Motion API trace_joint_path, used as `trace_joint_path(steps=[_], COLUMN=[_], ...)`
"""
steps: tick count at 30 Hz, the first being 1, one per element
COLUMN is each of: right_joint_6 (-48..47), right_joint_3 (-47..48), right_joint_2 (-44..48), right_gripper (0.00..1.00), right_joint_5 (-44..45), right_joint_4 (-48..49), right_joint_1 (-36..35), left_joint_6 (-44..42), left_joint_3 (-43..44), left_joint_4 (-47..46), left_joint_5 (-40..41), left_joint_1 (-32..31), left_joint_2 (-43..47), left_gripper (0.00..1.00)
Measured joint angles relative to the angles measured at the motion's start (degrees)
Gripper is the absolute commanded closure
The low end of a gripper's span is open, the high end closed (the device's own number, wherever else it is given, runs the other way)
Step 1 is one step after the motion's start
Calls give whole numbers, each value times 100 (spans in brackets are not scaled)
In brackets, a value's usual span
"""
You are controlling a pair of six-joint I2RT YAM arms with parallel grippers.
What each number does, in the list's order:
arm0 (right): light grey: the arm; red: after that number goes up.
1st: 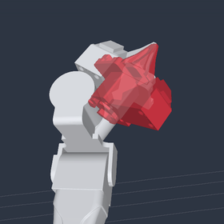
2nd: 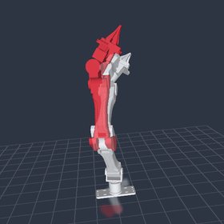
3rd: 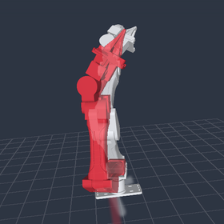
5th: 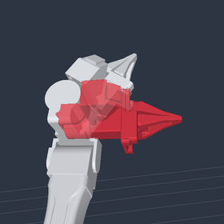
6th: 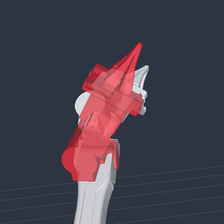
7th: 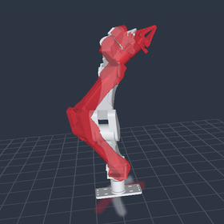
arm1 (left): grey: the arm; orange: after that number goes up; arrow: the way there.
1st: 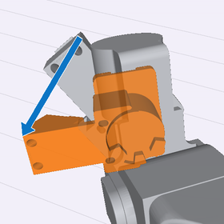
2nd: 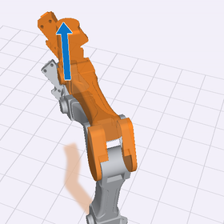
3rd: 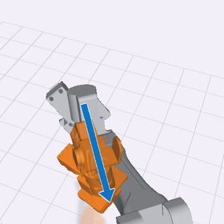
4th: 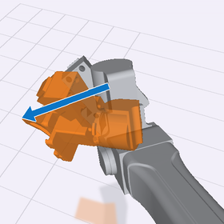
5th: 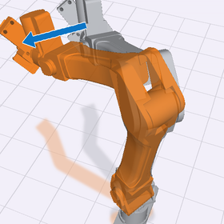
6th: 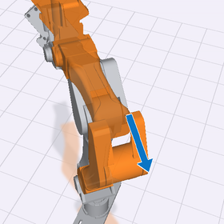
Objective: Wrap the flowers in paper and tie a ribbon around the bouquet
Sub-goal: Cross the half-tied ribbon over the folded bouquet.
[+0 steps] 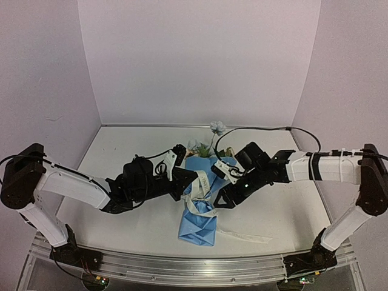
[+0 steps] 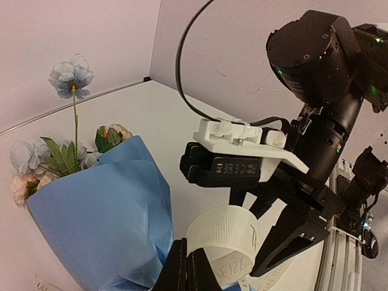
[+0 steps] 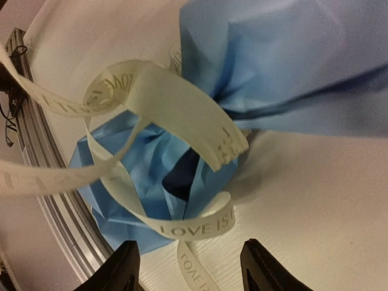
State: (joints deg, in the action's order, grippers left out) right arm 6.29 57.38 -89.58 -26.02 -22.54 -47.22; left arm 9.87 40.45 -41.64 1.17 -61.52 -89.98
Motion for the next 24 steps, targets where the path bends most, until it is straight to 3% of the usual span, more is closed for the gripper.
trace_joint_path(steps=[7,15,24], right_joint_6=[-226,-350,-335], right_joint_3=[-82,-600,-668], right_joint_2=[-269,-243,-245], right_gripper=[47,48,72], right_joint_5=[15,141,427], right_joint_4=[840,1006,1047], right_joint_1=[-281,-560,-621], left_joint_6=[307,502,525], left_joint_3=[0,0,0], left_joint_4=[201,326,470], left_joint_5=[23,166,208], left_joint_1=[35,103,138], left_joint_2=[5,48,125], left_gripper=[100,100,100])
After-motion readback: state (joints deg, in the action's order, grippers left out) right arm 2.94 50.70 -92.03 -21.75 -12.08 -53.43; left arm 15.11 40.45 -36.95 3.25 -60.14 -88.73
